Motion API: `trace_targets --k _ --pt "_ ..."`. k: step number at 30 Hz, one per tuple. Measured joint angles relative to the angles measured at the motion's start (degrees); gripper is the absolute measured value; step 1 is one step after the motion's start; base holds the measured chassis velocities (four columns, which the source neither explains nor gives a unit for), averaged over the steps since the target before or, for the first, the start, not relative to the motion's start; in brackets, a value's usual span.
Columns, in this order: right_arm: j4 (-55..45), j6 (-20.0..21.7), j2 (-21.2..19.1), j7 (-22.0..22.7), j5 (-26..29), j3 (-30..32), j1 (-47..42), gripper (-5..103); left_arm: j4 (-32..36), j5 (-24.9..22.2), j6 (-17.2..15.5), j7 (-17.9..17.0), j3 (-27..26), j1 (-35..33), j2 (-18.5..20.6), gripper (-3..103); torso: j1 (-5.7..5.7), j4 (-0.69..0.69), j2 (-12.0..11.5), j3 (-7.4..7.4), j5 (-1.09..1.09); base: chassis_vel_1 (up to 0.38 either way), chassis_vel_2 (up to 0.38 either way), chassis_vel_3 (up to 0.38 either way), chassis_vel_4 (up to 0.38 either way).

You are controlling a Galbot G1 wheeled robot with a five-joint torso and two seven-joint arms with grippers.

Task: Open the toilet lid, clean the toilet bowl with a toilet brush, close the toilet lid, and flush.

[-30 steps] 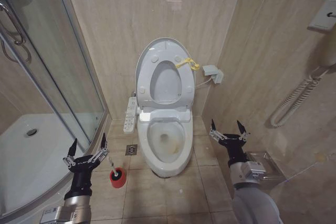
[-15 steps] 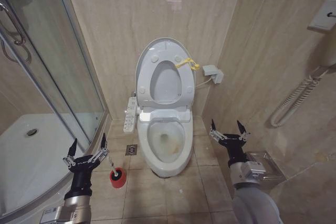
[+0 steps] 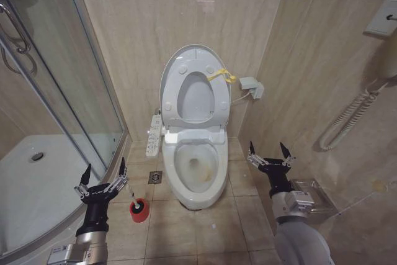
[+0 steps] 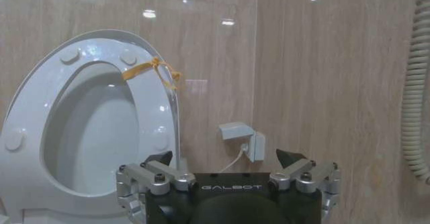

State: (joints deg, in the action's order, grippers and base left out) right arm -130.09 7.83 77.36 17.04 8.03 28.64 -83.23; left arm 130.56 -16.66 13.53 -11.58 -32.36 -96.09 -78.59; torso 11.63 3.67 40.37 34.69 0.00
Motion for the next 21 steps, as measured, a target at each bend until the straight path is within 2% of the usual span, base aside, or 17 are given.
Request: trace_targets --k 4,6,7,8,10,11,12,13,16,21 --pt "0.0 0.0 0.0 0.0 0.0 0.0 0.0 100 -0.8 0.1 -1.6 1.1 -0.2 0.7 -0.8 100 0.0 0.0 0.0 0.0 0.02 0.0 0.0 0.0 0.0" --pt "0.0 0.0 0.0 0.0 0.0 0.0 0.0 100 -3.2 0.3 -5.9 4.1 -0.8 2.5 -2.8 100 0.0 0.0 0.0 0.0 0.0 0.0 0.0 0.0 0.0" --pt "0.0 0.0 0.0 0.0 0.0 0.0 0.0 100 -3.2 0.3 -5.9 4.1 -0.8 2.5 -2.8 100 0.0 0.0 0.0 0.0 0.0 0.0 0.0 0.0 0.0" --pt "0.0 0.0 0.0 0.0 0.0 0.0 0.0 100 -5.3 0.6 -9.6 6.6 -1.3 4.0 -4.5 100 0.0 0.0 0.0 0.0 0.01 0.0 0.0 0.0 0.0" --pt "0.0 0.0 0.0 0.0 0.0 0.0 0.0 100 -7.4 0.8 -13.5 9.3 -1.9 5.6 -6.3 100 0.0 0.01 0.0 0.0 0.01 0.0 0.0 0.0 0.0" --pt "0.0 0.0 0.0 0.0 0.0 0.0 0.0 100 -7.4 0.8 -13.5 9.3 -1.9 5.6 -6.3 100 0.0 0.01 0.0 0.0 0.01 0.0 0.0 0.0 0.0" --pt "0.0 0.0 0.0 0.0 0.0 0.0 0.0 100 -9.4 1.6 -16.0 10.8 -2.1 7.2 -8.2 100 0.0 -0.01 0.0 0.0 0.02 0.0 0.0 0.0 0.0" --pt "0.0 0.0 0.0 0.0 0.0 0.0 0.0 100 -10.2 2.8 -17.0 11.4 -1.5 8.2 -9.4 100 0.0 0.01 0.0 0.0 -0.04 0.0 0.0 0.0 0.0" --pt "0.0 0.0 0.0 0.0 0.0 0.0 0.0 100 -10.4 4.6 -17.6 11.4 -1.4 8.6 -9.9 100 0.0 0.01 0.0 0.01 0.03 0.0 0.0 0.0 0.0" --pt "0.0 0.0 0.0 0.0 0.0 0.0 0.0 100 -7.7 5.0 -17.6 11.1 -1.7 7.9 -8.5 100 0.0 0.0 0.0 0.0 0.01 0.0 0.0 0.0 0.0"
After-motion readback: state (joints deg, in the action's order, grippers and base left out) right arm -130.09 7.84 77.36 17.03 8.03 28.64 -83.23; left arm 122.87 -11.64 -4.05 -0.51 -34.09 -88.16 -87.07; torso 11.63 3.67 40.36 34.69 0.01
